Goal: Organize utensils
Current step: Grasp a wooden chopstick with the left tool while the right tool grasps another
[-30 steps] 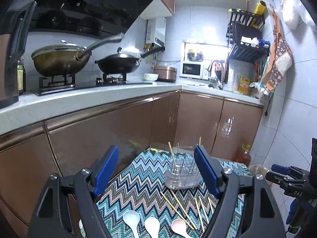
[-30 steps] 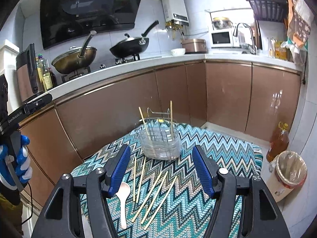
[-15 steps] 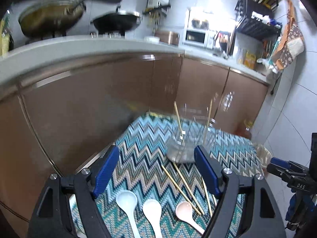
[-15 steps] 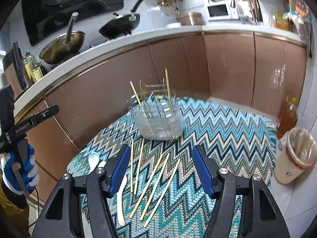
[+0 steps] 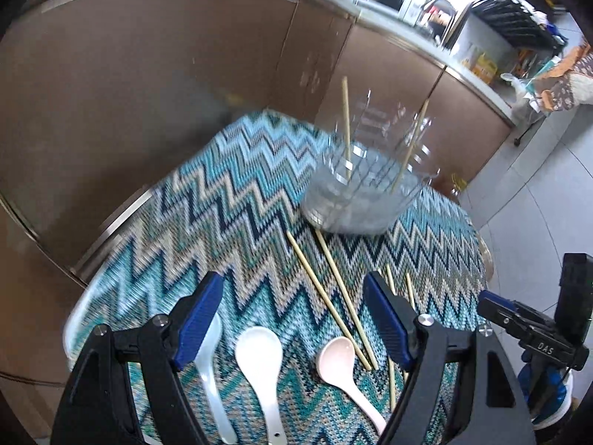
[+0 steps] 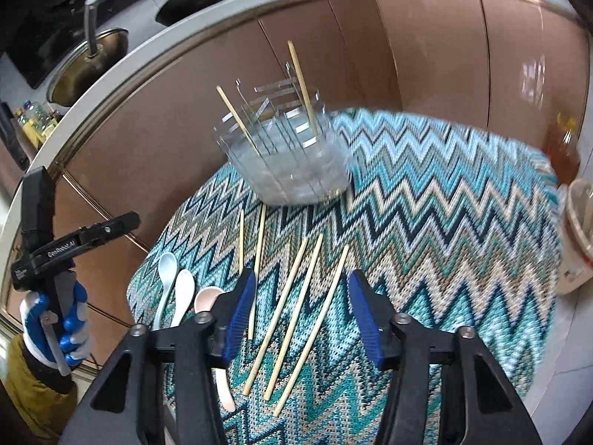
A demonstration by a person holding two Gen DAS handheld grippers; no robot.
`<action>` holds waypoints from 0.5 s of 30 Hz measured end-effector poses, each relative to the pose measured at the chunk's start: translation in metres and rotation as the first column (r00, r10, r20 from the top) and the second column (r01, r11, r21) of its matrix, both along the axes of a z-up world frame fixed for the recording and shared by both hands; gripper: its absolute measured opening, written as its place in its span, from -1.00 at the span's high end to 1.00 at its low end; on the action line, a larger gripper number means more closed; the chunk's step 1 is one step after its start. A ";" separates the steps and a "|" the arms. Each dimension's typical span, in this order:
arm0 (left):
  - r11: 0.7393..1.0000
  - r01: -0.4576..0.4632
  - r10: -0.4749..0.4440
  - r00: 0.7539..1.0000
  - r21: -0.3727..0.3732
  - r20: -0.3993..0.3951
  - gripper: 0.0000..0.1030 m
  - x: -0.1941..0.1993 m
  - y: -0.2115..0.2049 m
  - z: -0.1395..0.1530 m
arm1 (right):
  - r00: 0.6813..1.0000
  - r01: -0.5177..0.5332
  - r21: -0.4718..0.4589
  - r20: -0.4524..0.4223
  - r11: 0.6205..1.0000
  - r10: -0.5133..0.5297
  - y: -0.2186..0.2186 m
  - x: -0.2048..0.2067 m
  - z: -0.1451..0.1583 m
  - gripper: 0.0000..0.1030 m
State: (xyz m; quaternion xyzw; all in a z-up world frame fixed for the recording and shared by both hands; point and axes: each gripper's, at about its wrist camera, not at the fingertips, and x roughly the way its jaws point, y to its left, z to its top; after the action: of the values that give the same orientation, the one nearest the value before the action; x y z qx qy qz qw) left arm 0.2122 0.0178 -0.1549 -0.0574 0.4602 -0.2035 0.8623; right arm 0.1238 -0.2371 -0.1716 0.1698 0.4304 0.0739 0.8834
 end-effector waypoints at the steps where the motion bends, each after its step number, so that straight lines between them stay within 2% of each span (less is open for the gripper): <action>1: 1.000 0.007 -0.007 1.000 -0.006 -0.026 -0.49 0.003 -0.003 -0.006 | 1.000 -0.001 0.015 -0.016 1.000 0.001 -0.002 0.002 -0.004 0.13; 8: 0.999 0.032 -0.037 0.989 -0.034 -0.143 -0.48 0.024 -0.025 -0.036 | 0.993 0.002 0.043 -0.119 0.999 0.004 -0.010 0.028 -0.036 0.42; 15: 0.999 -0.012 0.005 0.976 -0.031 -0.218 -0.47 0.055 -0.038 -0.057 | 0.980 -0.034 0.008 -0.197 0.999 0.035 -0.007 0.066 -0.059 0.54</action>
State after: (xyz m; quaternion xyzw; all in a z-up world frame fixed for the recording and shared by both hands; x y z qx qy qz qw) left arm 0.2676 -0.0202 -0.2121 -0.0952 0.5483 -0.1994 0.8065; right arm 0.1896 -0.2446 -0.2306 0.1710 0.5187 0.0730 0.8345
